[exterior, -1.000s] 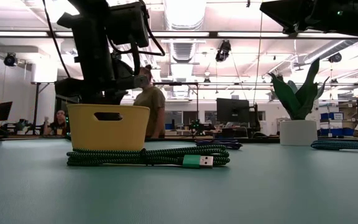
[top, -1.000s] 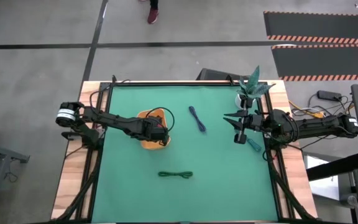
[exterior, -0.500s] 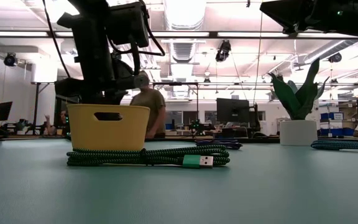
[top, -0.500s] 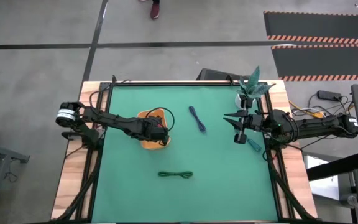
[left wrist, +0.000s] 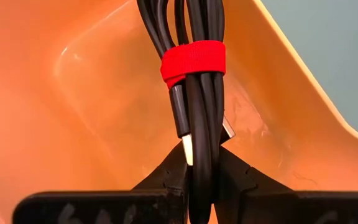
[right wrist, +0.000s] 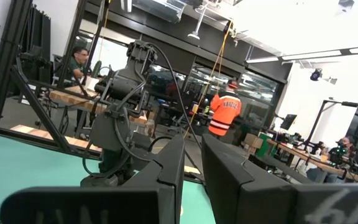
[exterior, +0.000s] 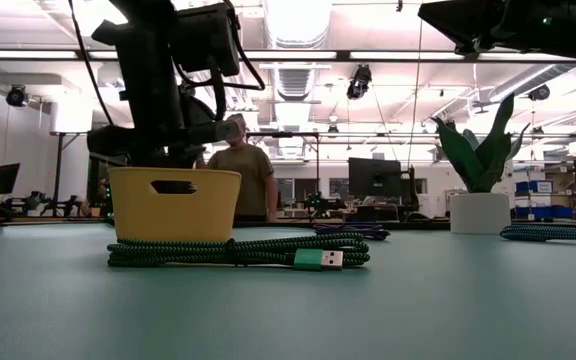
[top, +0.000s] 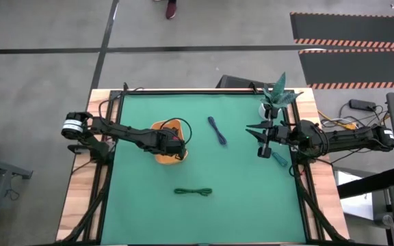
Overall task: Pick and place USB-C Cables
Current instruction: Put the black USB cable into the orange bin
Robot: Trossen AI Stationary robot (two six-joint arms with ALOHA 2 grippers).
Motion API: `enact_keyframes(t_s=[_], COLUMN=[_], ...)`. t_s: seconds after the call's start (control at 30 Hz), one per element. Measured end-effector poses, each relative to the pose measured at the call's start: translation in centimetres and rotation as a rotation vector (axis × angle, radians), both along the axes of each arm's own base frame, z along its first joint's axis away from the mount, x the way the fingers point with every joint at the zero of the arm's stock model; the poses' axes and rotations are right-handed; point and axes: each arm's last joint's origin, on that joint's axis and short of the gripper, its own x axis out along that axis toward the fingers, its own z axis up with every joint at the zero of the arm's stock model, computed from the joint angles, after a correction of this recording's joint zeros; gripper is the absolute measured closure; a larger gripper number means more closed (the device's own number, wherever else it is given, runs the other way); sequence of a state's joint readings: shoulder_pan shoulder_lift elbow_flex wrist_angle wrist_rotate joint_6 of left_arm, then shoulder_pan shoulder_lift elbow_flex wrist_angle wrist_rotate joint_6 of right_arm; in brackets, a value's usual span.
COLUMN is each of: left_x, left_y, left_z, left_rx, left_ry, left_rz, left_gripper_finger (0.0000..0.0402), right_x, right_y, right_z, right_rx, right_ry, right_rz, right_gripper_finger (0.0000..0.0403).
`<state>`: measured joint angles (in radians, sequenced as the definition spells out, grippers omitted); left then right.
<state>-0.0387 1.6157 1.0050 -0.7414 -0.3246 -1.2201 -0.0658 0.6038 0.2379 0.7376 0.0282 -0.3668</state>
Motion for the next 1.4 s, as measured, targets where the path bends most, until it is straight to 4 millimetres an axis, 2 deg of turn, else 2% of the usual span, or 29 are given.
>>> enact_keyframes(t_s=[1.4], left_x=[0.00], left_y=[-0.11], left_z=[-0.03], left_rx=[-0.039], left_ry=[0.000], left_rz=[-0.002], left_gripper_finger=[0.0375], right_x=[0.00], right_y=[0.00], right_z=[0.00], right_rx=[0.000], right_ry=[0.000], right_rz=[0.000], right_gripper_finger=[0.0355])
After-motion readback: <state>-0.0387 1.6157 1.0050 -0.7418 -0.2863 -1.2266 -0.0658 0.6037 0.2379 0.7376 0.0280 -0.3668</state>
